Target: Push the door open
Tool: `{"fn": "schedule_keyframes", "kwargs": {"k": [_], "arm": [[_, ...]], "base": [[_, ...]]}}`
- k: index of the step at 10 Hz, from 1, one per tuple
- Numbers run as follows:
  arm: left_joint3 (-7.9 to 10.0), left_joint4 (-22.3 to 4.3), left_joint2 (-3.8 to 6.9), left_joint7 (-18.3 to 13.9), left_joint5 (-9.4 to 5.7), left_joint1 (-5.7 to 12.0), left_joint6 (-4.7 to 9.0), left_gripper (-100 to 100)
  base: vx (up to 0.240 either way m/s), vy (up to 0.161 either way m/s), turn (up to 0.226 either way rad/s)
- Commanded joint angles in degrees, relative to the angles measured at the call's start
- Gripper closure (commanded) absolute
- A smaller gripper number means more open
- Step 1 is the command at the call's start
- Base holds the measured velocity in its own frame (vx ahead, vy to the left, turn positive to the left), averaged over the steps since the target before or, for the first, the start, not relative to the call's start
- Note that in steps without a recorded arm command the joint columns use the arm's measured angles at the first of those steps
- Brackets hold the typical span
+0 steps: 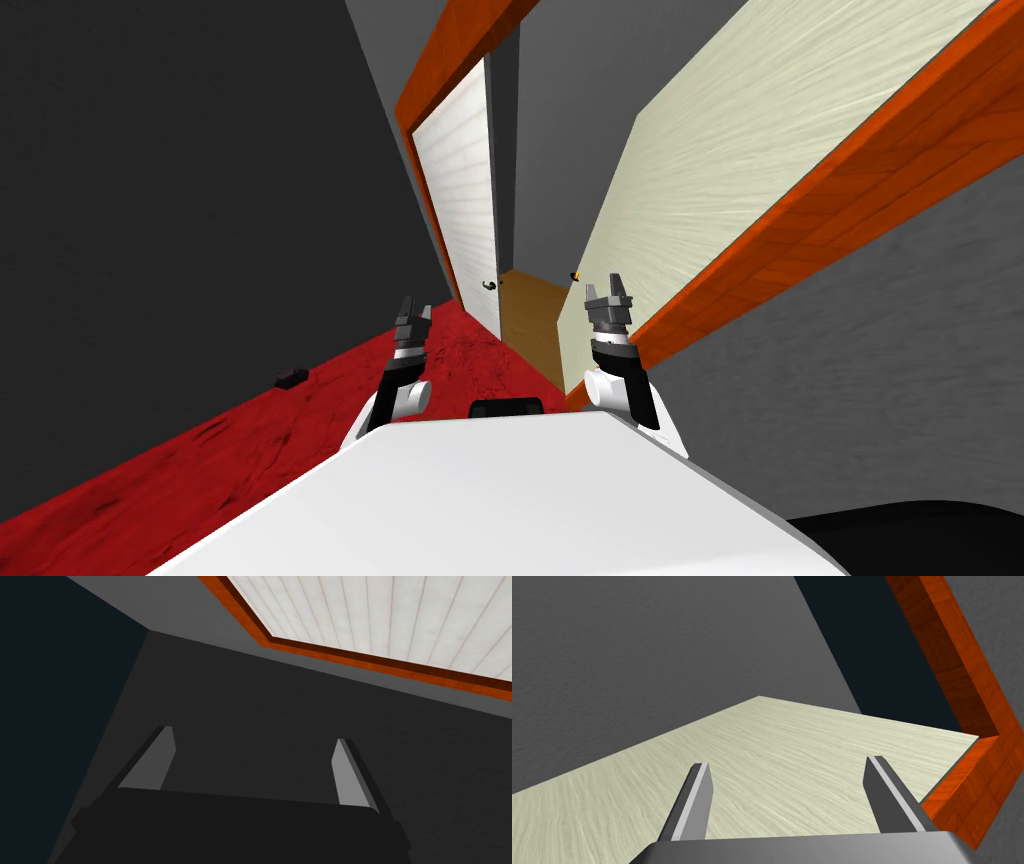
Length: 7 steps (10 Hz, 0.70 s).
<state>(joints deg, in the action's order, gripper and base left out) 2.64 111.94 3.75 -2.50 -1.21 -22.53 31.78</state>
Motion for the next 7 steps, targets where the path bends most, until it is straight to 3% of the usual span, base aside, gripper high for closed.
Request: {"fn": "schedule_keyframes", "kwargs": {"k": [1, 7], "arm": [[-0.06, -2.34, 0.28, 0.09, -0.02, 0.76, 0.58, -100], [-0.40, -11.68, 0.86, 0.64, 0.05, 4.48, 2.13, -100]], "base": [[0.090, 0.101, -0.140], [0.075, 0.107, -0.159]]}}
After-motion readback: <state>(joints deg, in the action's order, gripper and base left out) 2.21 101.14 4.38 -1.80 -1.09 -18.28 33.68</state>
